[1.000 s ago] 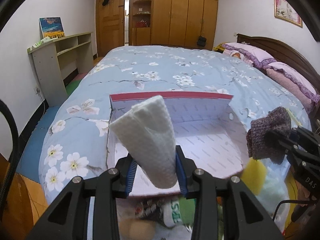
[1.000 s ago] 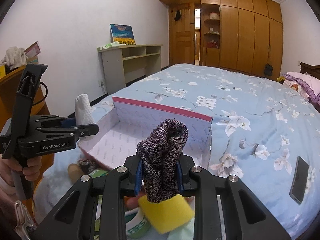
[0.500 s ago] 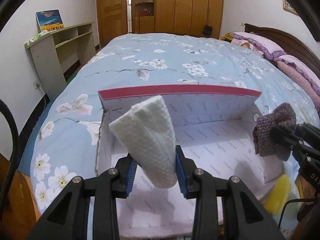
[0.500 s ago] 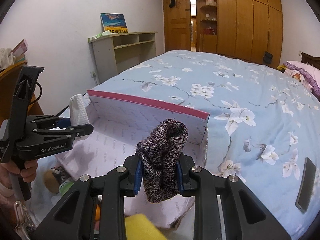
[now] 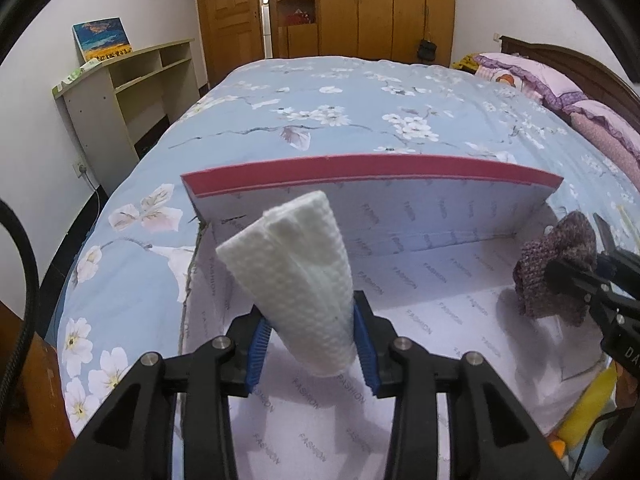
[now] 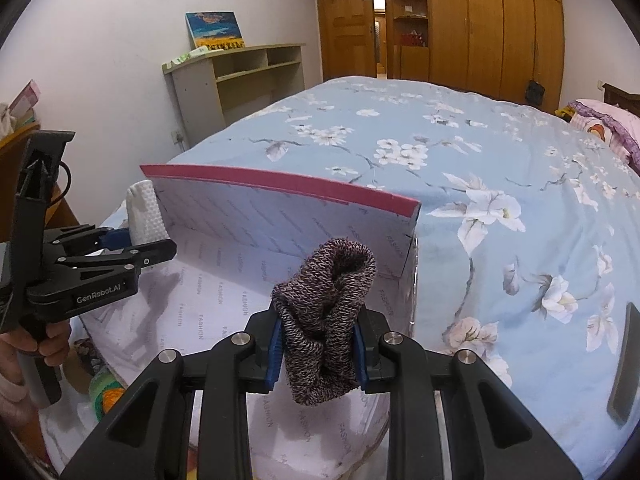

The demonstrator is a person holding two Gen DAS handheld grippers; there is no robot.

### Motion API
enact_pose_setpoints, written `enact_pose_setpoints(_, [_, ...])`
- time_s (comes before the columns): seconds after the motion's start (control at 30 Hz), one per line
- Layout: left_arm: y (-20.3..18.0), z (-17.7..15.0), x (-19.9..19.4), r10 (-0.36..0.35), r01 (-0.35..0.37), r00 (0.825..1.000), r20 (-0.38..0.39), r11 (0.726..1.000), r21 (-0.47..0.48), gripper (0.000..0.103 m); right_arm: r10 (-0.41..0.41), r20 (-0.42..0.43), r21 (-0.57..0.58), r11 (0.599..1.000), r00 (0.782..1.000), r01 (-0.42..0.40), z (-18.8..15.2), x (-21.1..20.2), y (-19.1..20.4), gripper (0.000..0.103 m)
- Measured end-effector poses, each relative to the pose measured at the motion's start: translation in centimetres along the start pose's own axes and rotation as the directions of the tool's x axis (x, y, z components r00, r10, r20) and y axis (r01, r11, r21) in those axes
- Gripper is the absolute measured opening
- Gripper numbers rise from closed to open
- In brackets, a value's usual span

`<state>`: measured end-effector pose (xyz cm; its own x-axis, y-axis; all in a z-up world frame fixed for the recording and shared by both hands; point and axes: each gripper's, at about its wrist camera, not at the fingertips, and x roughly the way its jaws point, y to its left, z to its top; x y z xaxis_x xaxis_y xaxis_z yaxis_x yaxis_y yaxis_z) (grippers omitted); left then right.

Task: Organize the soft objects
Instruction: 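Lower and release the white cloth into the box while the right tool releases the sock there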

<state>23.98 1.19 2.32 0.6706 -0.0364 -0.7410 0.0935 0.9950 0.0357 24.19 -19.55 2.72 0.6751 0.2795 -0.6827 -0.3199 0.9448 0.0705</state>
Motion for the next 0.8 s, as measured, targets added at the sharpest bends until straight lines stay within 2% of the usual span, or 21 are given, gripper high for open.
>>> enact_pose_setpoints(0.17, [0.0, 0.1, 1.1, -0.022, 0.021, 0.999, -0.034, 1.0, -0.008, 0.051, 0.002, -0.027, -0.01, 1.0, 1.0, -0.002, 0.1, 0.9, 0.1, 0.028])
enact_pose_setpoints(0.27, [0.1, -0.1, 1.4, -0.01, 0.01, 0.999, -0.041, 1.0, -0.009, 0.062, 0.01, -0.037, -0.008, 1.0, 0.999, -0.01, 0.1, 1.3, 0.0, 0.033])
enact_pose_setpoints(0.4, [0.2, -0.1, 1.1, 0.0, 0.0, 1.0, -0.024, 1.0, -0.006, 0.07, 0.002, -0.036, -0.007, 1.0, 0.999, -0.002, 0.1, 1.4, -0.1, 0.042])
enact_pose_setpoints(0.8, [0.5, -0.6, -1.3, -0.007, 0.007, 1.0, 0.01, 1.0, -0.005, 0.071, -0.06, 0.048, -0.046, 0.997, 0.997, 0.062, 0.2, -0.7, 0.4, 0.058])
